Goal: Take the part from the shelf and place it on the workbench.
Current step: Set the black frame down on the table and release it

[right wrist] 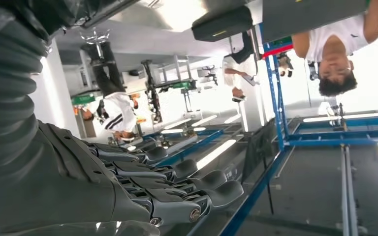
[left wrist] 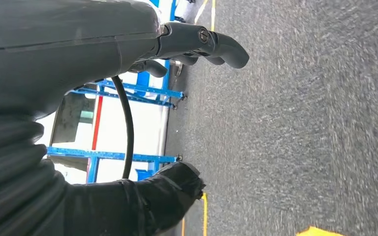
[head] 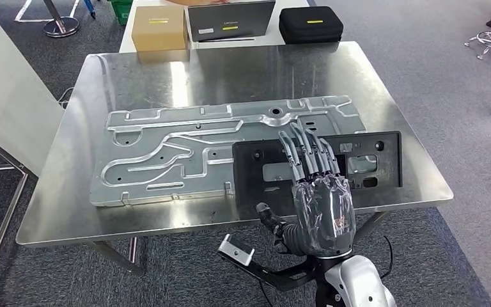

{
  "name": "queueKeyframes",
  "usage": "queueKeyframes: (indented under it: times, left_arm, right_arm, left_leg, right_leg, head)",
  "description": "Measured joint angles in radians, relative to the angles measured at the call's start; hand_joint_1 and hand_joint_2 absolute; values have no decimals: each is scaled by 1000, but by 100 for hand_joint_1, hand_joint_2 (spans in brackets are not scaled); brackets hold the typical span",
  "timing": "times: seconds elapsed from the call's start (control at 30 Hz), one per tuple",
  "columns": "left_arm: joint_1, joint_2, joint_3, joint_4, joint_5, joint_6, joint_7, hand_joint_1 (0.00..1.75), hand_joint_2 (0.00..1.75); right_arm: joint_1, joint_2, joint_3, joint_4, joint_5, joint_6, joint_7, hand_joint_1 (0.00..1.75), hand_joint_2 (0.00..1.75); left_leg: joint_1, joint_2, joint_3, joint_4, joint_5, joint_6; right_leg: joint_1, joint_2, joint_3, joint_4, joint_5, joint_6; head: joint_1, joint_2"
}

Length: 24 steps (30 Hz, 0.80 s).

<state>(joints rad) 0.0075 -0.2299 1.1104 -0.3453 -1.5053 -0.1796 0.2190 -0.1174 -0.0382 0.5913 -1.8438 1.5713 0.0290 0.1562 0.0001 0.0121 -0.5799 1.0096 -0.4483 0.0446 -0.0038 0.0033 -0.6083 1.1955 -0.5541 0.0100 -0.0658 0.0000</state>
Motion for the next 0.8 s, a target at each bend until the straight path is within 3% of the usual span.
queueKeyframes:
  times: [0.07,0.1,0.17,0.23,0.27,0.33,0.37,0.4,0.43,0.47,0.53,0.57,0.63,0.73,0.8]
  left_arm:
    - [-1,-7,7,-2,0,2,0,0,175]
    - [-2,-10,10,-3,0,2,0,0,175]
    - [-3,-16,14,-4,0,3,0,0,175]
    - [-4,-21,19,-5,0,6,1,0,175]
    - [-4,-23,22,-6,1,8,2,0,175]
    - [-4,-24,33,-12,1,12,5,0,175]
    - [-4,-24,37,-15,1,14,6,0,175]
    - [-4,-24,41,-18,1,15,6,0,175]
    - [-4,-24,43,-20,1,16,7,0,175]
    - [-4,-25,45,-21,1,17,8,0,175]
    - [-6,-27,48,-23,1,18,8,0,175]
    - [-7,-28,49,-25,1,20,8,0,175]
    - [-8,-34,53,-31,0,23,10,0,175]
    - [-6,-43,60,-43,0,24,19,0,175]
    - [-4,-48,62,-53,0,23,26,0,175]
  right_arm:
    - [5,1,0,-14,0,10,-3,0,175]
    - [8,2,0,-21,0,19,-3,0,175]
    - [20,2,0,-35,0,33,-4,0,175]
    - [40,3,0,-50,0,41,-5,0,175]
    - [53,5,0,-57,-2,44,-7,0,175]
    - [83,9,0,-68,-4,50,-12,0,175]
    - [96,10,0,-72,-5,51,-13,0,175]
    - [108,10,0,-75,-5,52,-13,0,175]
    - [116,10,0,-77,-5,52,-13,0,175]
    - [122,10,0,-79,-5,52,-13,0,175]
    - [130,10,0,-85,-5,54,-13,0,175]
    - [135,11,0,-89,-5,57,-13,0,175]
    - [150,12,0,-96,-4,70,-15,0,175]
    - [195,16,-8,-101,-26,103,-9,0,175]
    - [233,18,-28,-101,-60,126,4,0,175]
  left_leg:
    - [0,0,-10,7,8,-6]
    - [1,0,-11,8,12,-11]
    - [4,1,-13,4,24,-23]
    - [3,-1,-20,13,17,-33]
    - [3,-3,-29,35,-9,-37]
    - [6,-6,-63,135,-98,-47]
    - [9,-7,-79,197,-138,-52]
    - [13,-7,-87,246,-159,-58]
    - [18,-7,-80,265,-159,-63]
    - [23,-7,-55,248,-140,-68]
    - [35,-8,38,121,-98,-83]
    - [36,-14,79,60,-88,-84]
    - [33,-24,111,-3,-92,-74]
    - [25,-22,93,-4,-81,-39]
    - [22,-15,75,-6,-64,-20]
  right_leg:
    - [13,-4,89,-132,29,-18]
    - [20,-5,111,-170,36,-26]
    - [26,-6,111,-188,46,-38]
    - [19,-9,107,-211,65,-49]
    - [14,-10,102,-222,78,-54]
    - [11,-12,86,-231,98,-58]
    - [9,-14,74,-229,106,-57]
    - [8,-14,61,-225,113,-54]
    - [6,-15,49,-221,120,-50]
    - [2,-15,36,-216,126,-45]
    - [-4,-15,13,-197,134,-33]
    - [-6,-14,3,-187,137,-26]
    - [-4,-12,-11,-170,143,-13]
    - [-11,-7,-22,-161,145,6]
    - [-16,-5,-46,-105,82,12]
  head:
    - [-1,0]
    - [0,0]
    - [1,0]
    - [1,0]
    - [1,0]
    - [0,0]
    - [0,0]
    - [0,0]
    - [0,0]
    - [0,0]
    - [0,0]
    - [0,0]
    - [1,0]
    - [2,0]
    - [3,0]
